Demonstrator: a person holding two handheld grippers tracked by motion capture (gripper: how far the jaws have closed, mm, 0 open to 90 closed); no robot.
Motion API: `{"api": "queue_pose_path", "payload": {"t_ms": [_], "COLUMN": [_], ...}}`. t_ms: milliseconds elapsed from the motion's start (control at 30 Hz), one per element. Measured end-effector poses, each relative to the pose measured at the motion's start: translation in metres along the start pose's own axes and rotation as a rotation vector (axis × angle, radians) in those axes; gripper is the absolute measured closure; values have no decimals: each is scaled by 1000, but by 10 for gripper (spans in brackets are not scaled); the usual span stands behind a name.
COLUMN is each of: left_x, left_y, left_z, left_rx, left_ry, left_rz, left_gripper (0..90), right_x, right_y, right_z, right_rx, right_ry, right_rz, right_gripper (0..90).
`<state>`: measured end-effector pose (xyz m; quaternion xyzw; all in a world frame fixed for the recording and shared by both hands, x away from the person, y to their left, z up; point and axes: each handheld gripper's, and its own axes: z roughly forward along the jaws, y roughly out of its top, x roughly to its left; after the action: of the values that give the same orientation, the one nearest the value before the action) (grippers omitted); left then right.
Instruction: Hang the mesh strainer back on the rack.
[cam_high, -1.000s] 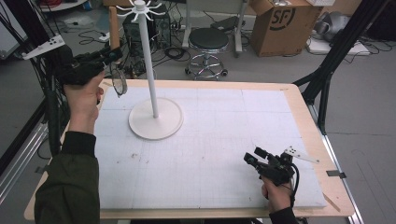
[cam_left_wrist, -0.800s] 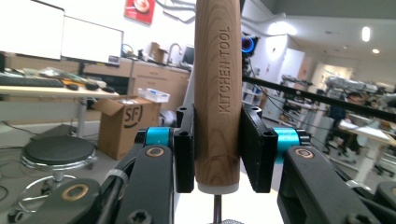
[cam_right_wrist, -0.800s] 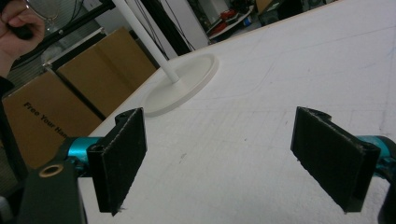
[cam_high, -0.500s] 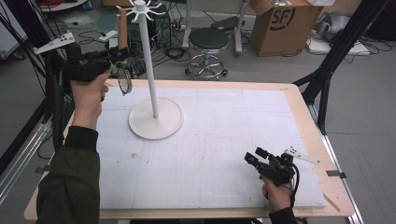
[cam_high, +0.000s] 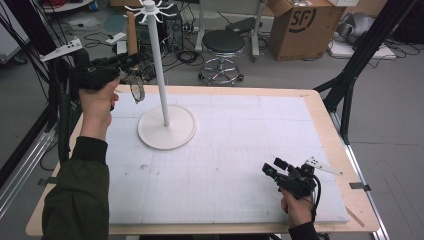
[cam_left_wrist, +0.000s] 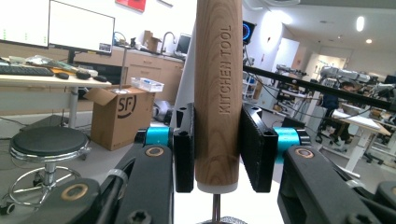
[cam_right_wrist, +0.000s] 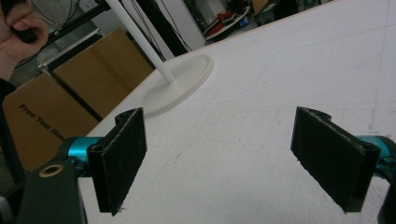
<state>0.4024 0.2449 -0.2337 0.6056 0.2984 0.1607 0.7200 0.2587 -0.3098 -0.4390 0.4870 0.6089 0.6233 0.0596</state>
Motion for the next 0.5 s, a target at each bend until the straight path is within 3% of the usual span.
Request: {"api": "queue_pose_path", "payload": {"t_ms": [167,300,500], "left_x": [0,1,-2], "left_y": [0,1,-3], "left_z": [1,-1,-7], "left_rx": [1,-8,31], "left_ry": [19,46,21], "left_rz": [2,-28,-31], "left_gripper": [668,467,379], "right_x": [0,0,-2], "right_y": [0,0,0], "right_z": [0,0,1], "right_rx": [0,0,-4], "right_ry": [-3,-4,-9], "right_rz": [-2,-2,-10], "right_gripper": [174,174,174]}}
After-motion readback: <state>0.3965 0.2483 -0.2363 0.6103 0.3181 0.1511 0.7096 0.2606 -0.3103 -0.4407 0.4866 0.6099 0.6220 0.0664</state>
